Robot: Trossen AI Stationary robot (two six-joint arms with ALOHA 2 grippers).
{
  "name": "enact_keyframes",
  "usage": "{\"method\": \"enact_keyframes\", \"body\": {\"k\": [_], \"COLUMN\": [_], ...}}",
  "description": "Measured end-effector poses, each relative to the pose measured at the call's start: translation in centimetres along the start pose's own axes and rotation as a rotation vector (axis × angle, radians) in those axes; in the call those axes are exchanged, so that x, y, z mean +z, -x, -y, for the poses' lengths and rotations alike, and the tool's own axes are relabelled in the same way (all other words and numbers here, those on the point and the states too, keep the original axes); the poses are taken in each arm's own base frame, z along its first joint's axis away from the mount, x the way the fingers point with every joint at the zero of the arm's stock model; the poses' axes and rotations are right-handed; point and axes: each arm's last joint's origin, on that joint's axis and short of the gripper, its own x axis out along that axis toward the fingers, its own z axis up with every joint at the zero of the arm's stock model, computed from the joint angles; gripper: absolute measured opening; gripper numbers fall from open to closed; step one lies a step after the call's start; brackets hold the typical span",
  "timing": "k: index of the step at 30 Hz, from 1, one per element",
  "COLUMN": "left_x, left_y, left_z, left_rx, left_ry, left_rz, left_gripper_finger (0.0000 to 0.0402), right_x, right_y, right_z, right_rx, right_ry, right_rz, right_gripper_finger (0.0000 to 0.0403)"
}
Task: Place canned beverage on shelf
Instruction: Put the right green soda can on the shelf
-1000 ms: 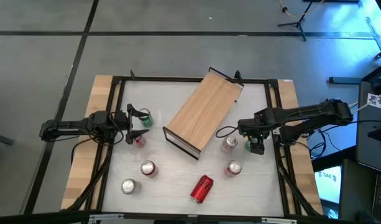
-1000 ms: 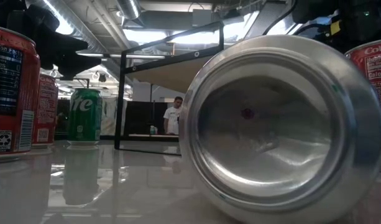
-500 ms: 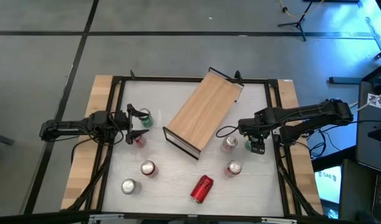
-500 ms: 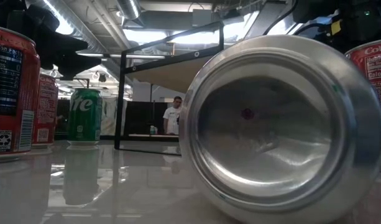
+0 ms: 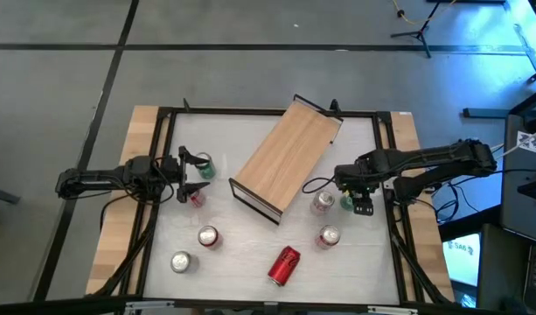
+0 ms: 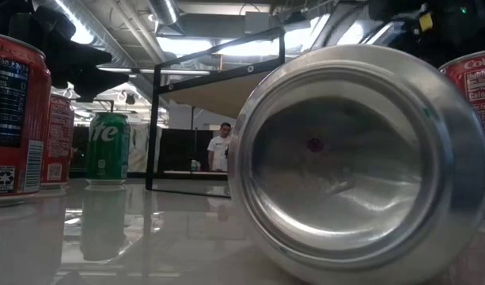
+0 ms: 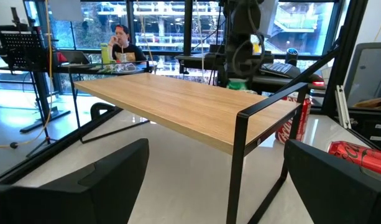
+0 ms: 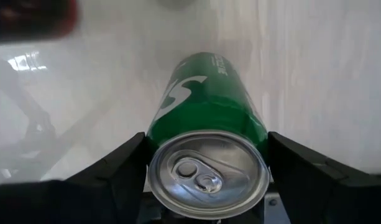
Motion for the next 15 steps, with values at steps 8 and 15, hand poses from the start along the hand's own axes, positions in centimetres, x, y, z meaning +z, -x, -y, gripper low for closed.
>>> {"method": "enact_keyframes", "body": {"k": [8,15], "left_x": [0.0,0.0], "left_y": [0.0,0.0], "left_z": [0.0,0.0], "left_rx": [0.000,0.000], "left_ry": [0.000,-0.003], "left_rz": [0.000,0.000], "left_gripper_finger": [0.0364,0.0364], "right_x": [0.2,0.4], "right_y": [3.4,6.6], "right_z": [-0.1,1.3], "right_rx": [0.015,0.041], "right_ry": [0.053,-0.007], "right_rz": [0.034,0.082], "right_gripper_finger": [0.0278,0.0276]}}
